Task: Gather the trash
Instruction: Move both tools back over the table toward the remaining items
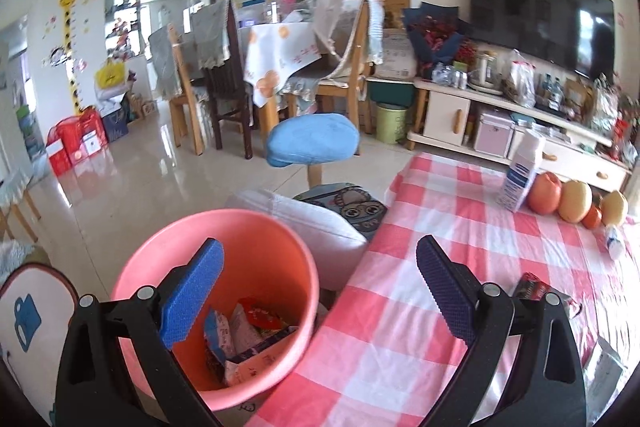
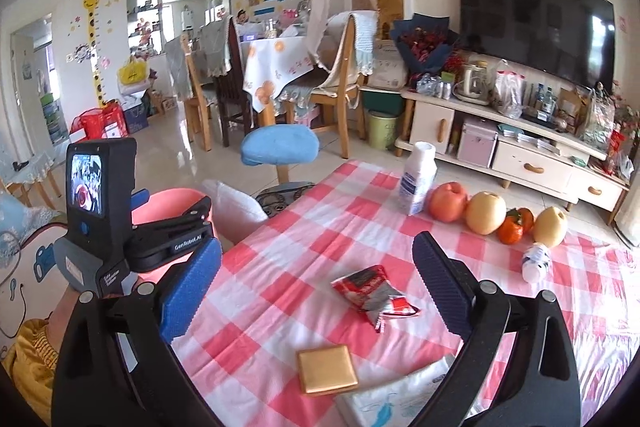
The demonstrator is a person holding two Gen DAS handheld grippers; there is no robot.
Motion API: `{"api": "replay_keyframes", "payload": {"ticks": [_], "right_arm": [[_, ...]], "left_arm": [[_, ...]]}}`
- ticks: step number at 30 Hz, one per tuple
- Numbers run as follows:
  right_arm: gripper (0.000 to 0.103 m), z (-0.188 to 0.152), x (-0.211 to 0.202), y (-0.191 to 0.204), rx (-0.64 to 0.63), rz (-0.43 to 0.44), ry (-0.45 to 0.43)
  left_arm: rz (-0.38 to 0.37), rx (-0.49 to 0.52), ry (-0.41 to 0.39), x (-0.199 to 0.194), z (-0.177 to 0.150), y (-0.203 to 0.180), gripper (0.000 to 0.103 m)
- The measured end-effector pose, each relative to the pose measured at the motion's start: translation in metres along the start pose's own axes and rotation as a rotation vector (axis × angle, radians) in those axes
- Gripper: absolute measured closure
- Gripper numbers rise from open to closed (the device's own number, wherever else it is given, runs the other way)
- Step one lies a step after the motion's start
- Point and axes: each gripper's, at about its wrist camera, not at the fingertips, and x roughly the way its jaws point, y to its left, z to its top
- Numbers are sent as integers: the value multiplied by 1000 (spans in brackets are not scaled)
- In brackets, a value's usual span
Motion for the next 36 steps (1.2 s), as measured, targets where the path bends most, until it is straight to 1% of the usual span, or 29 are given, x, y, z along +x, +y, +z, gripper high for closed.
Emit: {"api": "replay_keyframes", "payload": {"ticks": [7, 12, 16, 22, 36], "right_arm": [[6, -6, -6, -28, 41, -48, 0], [6, -11, -11, -47, 69, -74, 1], [6, -15, -13, -59, 85, -101, 8], [6, -19, -17, -76, 95, -140, 14], [6, -29, -25, -112, 138, -193, 32]], "left_arm": [[-28, 113, -29, -13, -5, -42, 7], [-60, 171, -33, -21, -11, -67, 7], [-76, 203, -43, -27, -13, -84, 7], [-104, 235, -37, -32, -18, -104, 7], [-128, 320, -12, -36, -33, -141, 7]]}}
